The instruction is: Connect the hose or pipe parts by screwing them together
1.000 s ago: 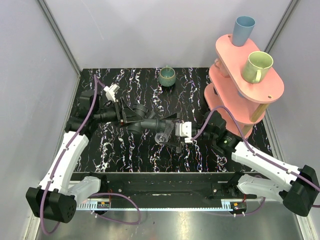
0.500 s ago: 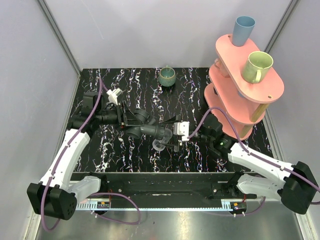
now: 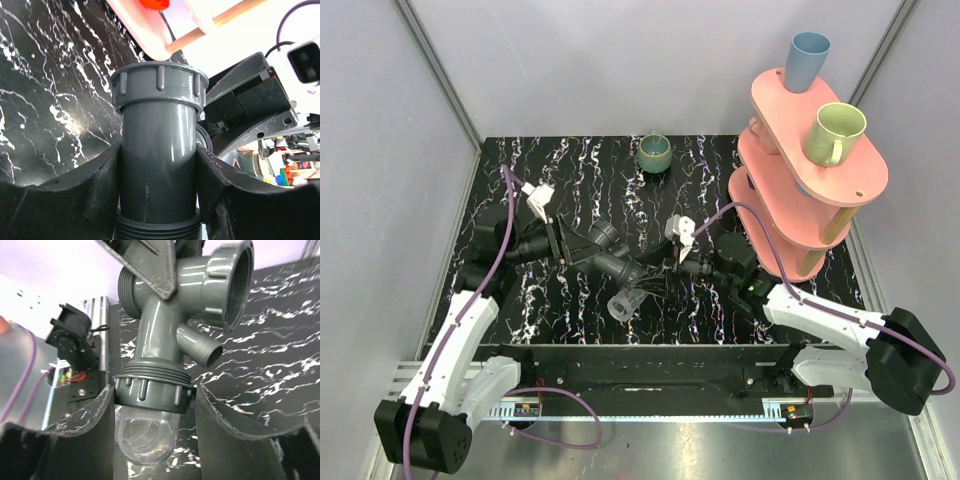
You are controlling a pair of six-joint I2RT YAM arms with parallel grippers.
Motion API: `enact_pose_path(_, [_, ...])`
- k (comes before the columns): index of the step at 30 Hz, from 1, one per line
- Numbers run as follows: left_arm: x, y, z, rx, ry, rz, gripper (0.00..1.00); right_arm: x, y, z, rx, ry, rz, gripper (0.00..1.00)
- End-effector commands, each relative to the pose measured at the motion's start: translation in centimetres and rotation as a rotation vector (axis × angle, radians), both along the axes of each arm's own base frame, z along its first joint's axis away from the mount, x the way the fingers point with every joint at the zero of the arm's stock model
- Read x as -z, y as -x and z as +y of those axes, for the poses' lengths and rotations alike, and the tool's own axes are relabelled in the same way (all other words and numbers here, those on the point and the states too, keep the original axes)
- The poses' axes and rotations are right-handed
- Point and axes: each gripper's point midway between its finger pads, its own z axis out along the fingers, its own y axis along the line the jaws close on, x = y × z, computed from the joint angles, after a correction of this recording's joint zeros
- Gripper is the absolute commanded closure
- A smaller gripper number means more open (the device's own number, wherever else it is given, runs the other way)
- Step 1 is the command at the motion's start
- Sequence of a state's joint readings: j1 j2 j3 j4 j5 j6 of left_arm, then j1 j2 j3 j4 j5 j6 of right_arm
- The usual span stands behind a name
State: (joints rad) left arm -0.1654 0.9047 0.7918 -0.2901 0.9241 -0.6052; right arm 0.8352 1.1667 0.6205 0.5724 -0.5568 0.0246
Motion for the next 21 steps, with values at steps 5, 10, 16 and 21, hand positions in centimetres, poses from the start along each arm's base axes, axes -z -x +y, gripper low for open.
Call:
enact_pose_path(5, [-2.7, 1.3, -0.6, 0.09, 0.04, -0.285, 1.0, -5.1, -5.6, -1.9, 0.259, -0.234, 0.422, 0.82])
enact_pose_path(10, [-1.7, 1.6, -0.5, 0.082, 0.046, -0.255, 1.0, -4.3, -7.1, -3.5, 0.253, -0.298, 0.59, 0.81])
enact_pose_path(16, [-1.8, 1.7, -0.3, 0.06, 0.04, -0.256, 1.0, -3.8, -9.2, -3.9, 0.375, -0.264, 0.622, 0.47])
enact_pose_path(21, [-1.5, 0.1, 0.4, -0.049, -0.005, -0.157, 1.0, -5.7, -8.5, -3.8, 0.311, -0.177, 0.427, 0.31])
